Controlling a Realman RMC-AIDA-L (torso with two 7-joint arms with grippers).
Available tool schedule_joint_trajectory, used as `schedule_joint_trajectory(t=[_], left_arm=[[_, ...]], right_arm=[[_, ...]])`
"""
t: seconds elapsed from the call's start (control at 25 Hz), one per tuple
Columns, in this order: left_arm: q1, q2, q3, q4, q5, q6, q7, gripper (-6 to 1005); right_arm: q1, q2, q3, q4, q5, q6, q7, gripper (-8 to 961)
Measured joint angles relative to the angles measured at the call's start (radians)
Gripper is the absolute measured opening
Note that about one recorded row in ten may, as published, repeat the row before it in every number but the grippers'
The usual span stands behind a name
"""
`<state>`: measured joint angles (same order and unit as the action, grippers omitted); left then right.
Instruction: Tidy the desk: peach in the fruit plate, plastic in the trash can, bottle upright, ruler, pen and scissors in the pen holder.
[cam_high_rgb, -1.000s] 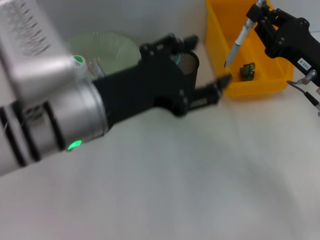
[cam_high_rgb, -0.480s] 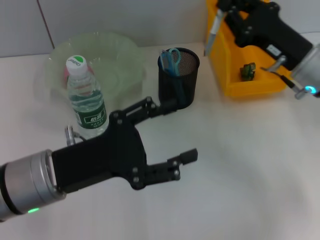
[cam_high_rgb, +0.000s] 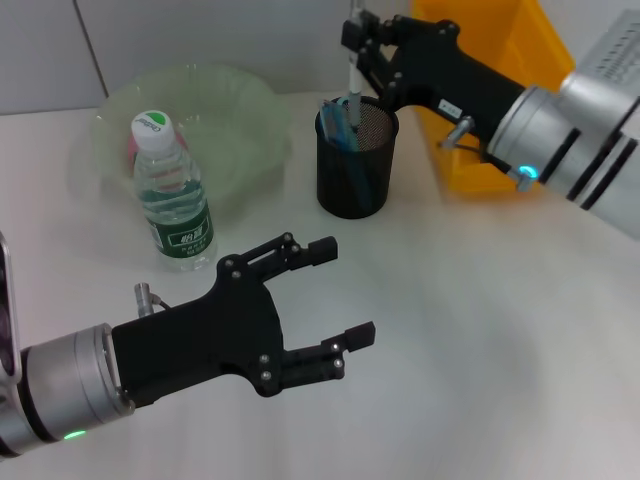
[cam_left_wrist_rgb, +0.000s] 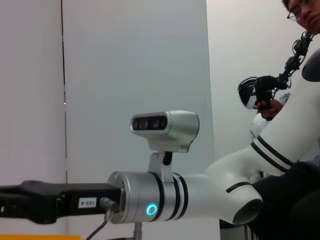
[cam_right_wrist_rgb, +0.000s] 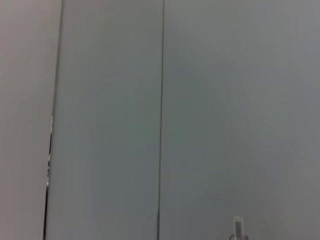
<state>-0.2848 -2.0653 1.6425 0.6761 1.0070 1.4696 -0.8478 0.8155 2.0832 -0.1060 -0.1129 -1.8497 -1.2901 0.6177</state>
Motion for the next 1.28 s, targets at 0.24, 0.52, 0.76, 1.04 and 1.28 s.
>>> schedule_joint_trajectory(t=[0.24,0.52,0.76,1.04,1.28], left_arm=[[-0.002,0.002,-0.001,-0.009,-0.001,0.0,0.005,814],[-0.002,0.003,-0.001,-0.016,-0.001,-0.001,0.006,813],[-0.013,0.004,-0.06,-0.065,0.001,-0.001,-0.017,812],[-0.007,0.002,-0.098,-0.092,0.001,-0.003,-0.017,811],[-0.003,0.005,-0.106,-0.14,0.001,-0.003,-0.015,811]], right_arm=[[0.008,0.003,-0.02,0.029,0.002,0.049,-0.061,221],[0.007,0.003,-0.021,0.047,0.001,0.078,-0.07,235],[-0.025,-0.001,-0.019,0.041,0.003,0.025,-0.05,247],[-0.101,-0.005,-0.118,-0.106,-0.002,-0.133,0.167,391],[-0.267,-0.055,-0.506,-0.477,-0.01,-0.321,0.582,633]])
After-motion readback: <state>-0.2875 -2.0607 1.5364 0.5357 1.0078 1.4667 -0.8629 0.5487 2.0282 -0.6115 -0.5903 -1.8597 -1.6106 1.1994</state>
